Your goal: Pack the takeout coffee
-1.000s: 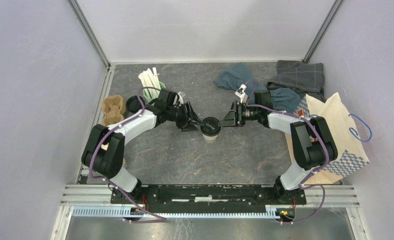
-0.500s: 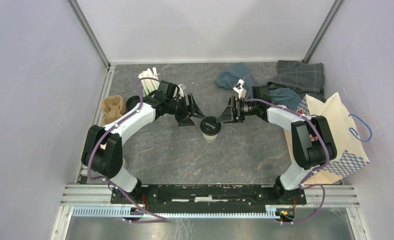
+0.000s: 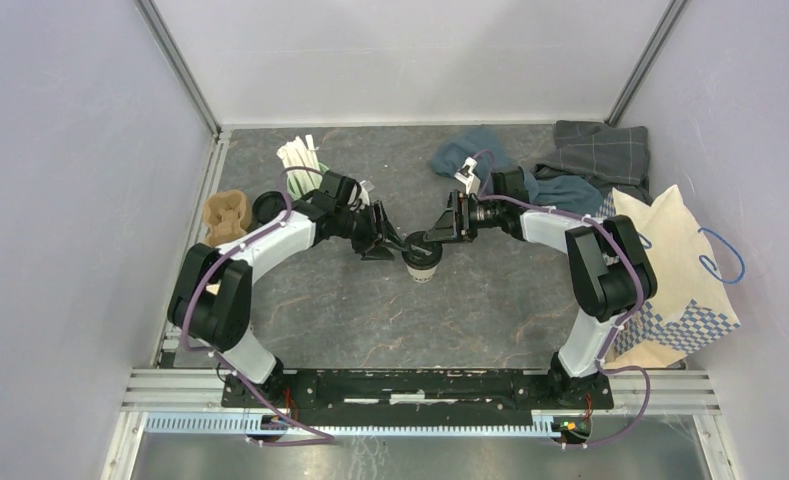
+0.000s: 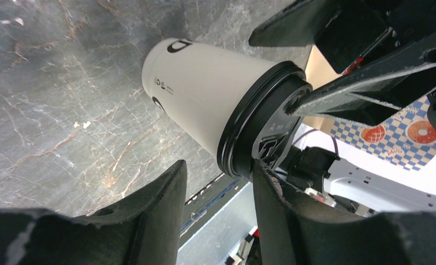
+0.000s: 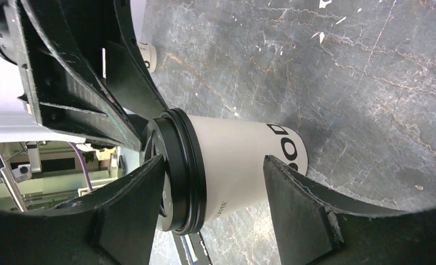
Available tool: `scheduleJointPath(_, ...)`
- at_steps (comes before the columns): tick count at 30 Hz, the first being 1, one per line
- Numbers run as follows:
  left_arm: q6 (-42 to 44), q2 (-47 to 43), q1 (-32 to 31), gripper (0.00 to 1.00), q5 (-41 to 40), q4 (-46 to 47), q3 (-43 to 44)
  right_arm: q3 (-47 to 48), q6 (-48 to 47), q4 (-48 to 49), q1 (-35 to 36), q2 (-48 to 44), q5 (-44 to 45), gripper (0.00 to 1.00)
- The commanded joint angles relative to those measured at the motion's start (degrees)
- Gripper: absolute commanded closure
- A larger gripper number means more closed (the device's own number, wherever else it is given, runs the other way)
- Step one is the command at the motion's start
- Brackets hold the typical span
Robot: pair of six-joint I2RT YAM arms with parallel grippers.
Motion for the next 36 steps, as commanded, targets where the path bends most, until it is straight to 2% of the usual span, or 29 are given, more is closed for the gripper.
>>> scheduleJointPath(1,2.11,1.18,-0.28,0.48,0.37,1.99,-2.80,-3.84,4.71,10.70,-0.68,1.19,-1.59,0.29)
scheduleJointPath(9,3.38,2.08,-0.32,0.55,-4.01,3.81,-11.57,-8.71,3.13,12.88,-1.45,4.31,-2.66,0.28)
scheduleJointPath(13,3.98,1.24,-0.29,0.57,-3.84,2.91,-11.15,-6.77,2.70,10.49,-1.88,3.91,-2.62,0.25)
scheduleJointPath(22,0.54,-2.21,-0.27,0.37,2.27,2.10,0.61,3.57,-4.18,-6.84,-1.97,-1.87,-1.03,0.07)
scheduleJointPath(26,-0.46,-1.11,-0.36,0.31,3.29,2.41,3.03,3.12,-4.24,-7.45,-2.25,-3.62,-0.59,0.07)
scheduleJointPath(31,-0.61,-0.33,-1.05,0.31,3.28,2.51,2.06,1.94,-3.56,-7.05,-2.33,-4.87,-1.30,0.10)
scheduleJointPath(33,-0.63,0.27,-1.89,0.33,3.55,2.50,1.77,0.69,-3.83,-6.62,-2.28,-5.95,-1.71,0.12)
scheduleJointPath(36,-0.87,0.72,-2.33,0.40,2.82,2.81,0.29,-1.78,-4.21,-5.78,-2.36,-6.57,-2.47,0.21)
